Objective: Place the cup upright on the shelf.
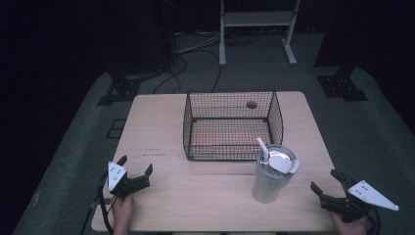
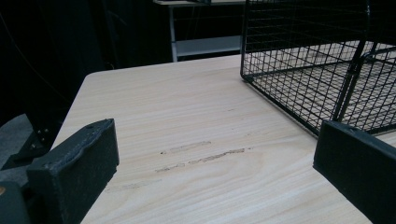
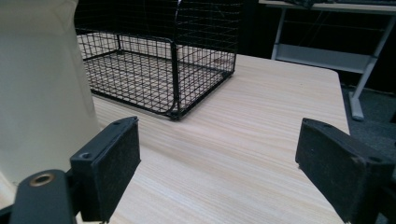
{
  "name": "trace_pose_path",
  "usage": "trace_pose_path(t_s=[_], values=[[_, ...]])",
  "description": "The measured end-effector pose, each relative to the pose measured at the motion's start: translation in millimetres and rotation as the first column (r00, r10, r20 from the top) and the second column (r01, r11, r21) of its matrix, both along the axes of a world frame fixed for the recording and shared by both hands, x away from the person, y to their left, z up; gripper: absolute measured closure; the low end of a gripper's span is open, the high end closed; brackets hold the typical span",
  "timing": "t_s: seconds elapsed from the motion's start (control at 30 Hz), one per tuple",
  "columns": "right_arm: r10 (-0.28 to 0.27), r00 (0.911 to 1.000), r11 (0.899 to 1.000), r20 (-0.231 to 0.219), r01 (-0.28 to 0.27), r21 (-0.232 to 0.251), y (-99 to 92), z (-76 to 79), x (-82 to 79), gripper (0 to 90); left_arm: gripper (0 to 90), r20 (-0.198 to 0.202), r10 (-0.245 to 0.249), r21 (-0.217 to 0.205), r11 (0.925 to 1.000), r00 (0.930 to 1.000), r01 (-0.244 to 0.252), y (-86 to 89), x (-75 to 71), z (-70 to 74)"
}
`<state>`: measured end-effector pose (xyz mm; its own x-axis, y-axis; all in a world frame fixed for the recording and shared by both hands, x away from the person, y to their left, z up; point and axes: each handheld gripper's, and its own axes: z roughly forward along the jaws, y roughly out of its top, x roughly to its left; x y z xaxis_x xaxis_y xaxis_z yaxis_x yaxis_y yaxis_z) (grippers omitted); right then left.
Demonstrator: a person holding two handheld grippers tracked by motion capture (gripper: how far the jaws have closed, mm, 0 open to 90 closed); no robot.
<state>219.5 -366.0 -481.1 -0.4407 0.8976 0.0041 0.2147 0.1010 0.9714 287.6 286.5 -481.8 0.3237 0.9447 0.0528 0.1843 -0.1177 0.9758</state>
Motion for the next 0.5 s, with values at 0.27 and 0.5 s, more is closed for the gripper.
trace_pose_path(t_s=[0.27, 0.5], values=[[0.051, 0.9987, 0.999, 0.003, -0.051, 0.001, 4.3, 8.5, -4.3, 13.0, 0.0, 0.005, -0.008, 0.01, 0.9999, 1.0, 0.008, -1.0, -1.3, -0.2], [0.141, 0.99, 0.99, -0.007, -0.141, 0.019, 12.3, 18.6, -7.9, 13.0, 0.0, 0.006, -0.013, 0.005, 0.9999, 0.9999, 0.013, -1.0, -1.5, -0.2]])
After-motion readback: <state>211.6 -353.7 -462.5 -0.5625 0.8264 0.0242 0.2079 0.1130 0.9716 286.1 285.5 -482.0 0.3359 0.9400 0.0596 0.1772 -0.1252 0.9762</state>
